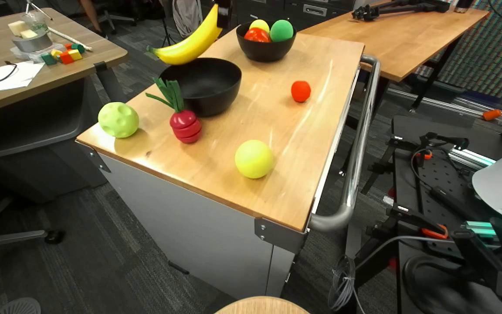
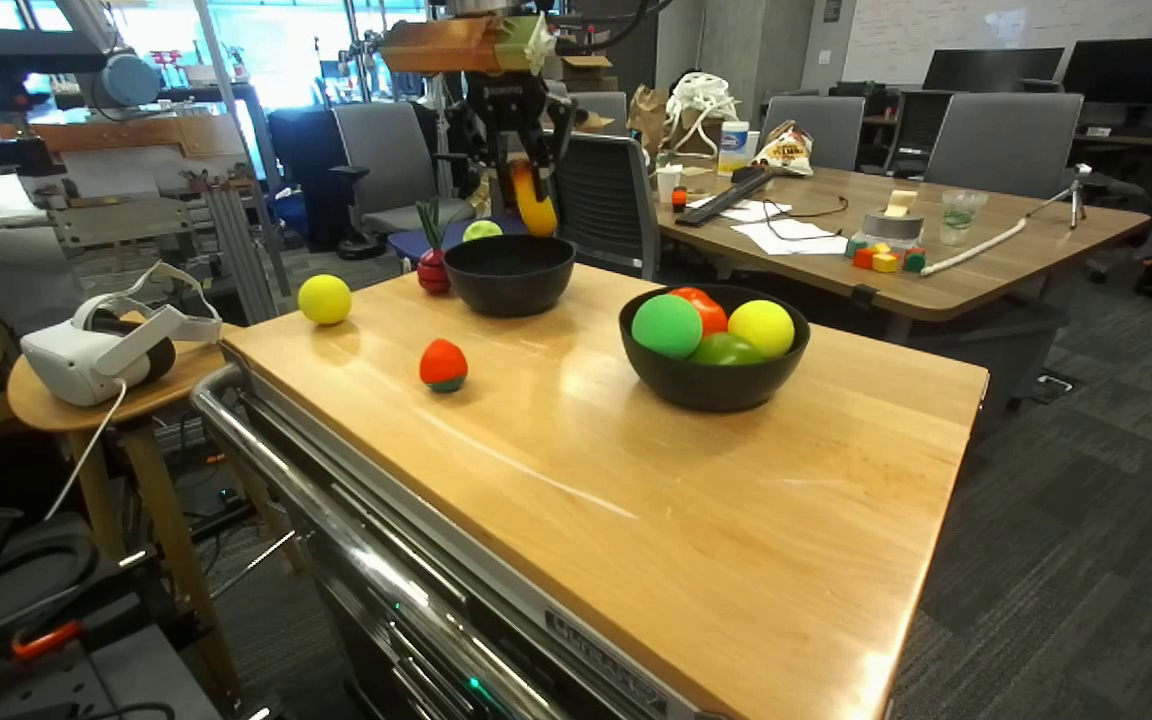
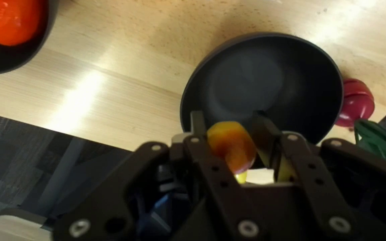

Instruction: Take all the contents from the black bowls and place them on the table one at at time starting with the left bowl then right bowl

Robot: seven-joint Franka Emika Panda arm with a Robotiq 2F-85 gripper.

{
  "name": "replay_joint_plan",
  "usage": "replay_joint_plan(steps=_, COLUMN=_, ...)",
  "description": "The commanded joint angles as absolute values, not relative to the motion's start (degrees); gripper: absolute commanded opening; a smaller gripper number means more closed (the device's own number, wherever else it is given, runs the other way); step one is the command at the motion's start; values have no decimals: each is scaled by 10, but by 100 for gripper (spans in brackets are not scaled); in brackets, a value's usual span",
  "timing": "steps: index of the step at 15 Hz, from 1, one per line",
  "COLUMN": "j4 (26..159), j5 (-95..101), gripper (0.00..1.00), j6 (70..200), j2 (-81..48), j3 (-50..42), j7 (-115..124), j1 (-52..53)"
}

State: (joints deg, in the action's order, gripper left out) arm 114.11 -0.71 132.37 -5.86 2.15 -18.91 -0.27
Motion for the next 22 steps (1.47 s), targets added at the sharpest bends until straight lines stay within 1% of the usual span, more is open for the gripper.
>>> replay_joint_plan(steps=1, j4=1182, j5=-63, gripper=16, j6=1346, j2=17, j3=2, j7=-178, j1=-24)
replay_joint_plan(steps=8, j4=1239, j5=-120, gripper=16, j6=1372, j2=95, j3=-50, j7=-162, j1=-39)
replay_joint_plan(steps=9, j4=1243, j5=-121, gripper=25, j6=1374, j2=99, j3=-53, j7=-163, j1=-37)
replay_joint_plan(steps=10, j4=1243, j5=-123, gripper=55, j6=1367, j2=100, j3=-54, j7=-172, j1=-32)
replay_joint_plan(steps=11, j4=1242, j5=-116, gripper=51, j6=1351, j2=101, j3=-51, j7=-181, j1=-28)
replay_joint_plan(steps=12, j4=1236, j5=-107, gripper=51, j6=1319, j2=100, j3=-47, j7=-200, j1=-21)
replay_joint_plan(steps=13, j4=1232, j5=-105, gripper=32, j6=1342, j2=86, j3=-53, j7=-179, j1=-30)
replay_joint_plan(steps=14, j4=1233, j5=-106, gripper=41, j6=1333, j2=86, j3=-51, j7=-184, j1=-26)
replay_joint_plan(steps=15, j4=1233, j5=-106, gripper=73, j6=1329, j2=86, j3=-49, j7=-186, j1=-22)
replay_joint_plan(steps=16, j4=1210, j5=-145, gripper=76, j6=1249, j2=85, j3=-61, j7=-266, j1=-10)
replay_joint_plan(steps=17, j4=1206, j5=-155, gripper=77, j6=1237, j2=86, j3=-62, j7=-292, j1=-7)
replay_joint_plan(steps=18, j4=1199, j5=-157, gripper=83, j6=1207, j2=86, j3=-61, j7=-316, j1=-6)
replay_joint_plan(steps=19, j4=1196, j5=-141, gripper=92, j6=1176, j2=94, j3=-55, j7=-326, j1=-5)
replay_joint_plan(steps=20, j4=1195, j5=-118, gripper=98, j6=1148, j2=101, j3=-49, j7=-333, j1=-5)
replay_joint_plan(steps=22, j4=1192, j5=-59, gripper=100, j6=1126, j2=106, j3=-33, j7=-332, j1=-1)
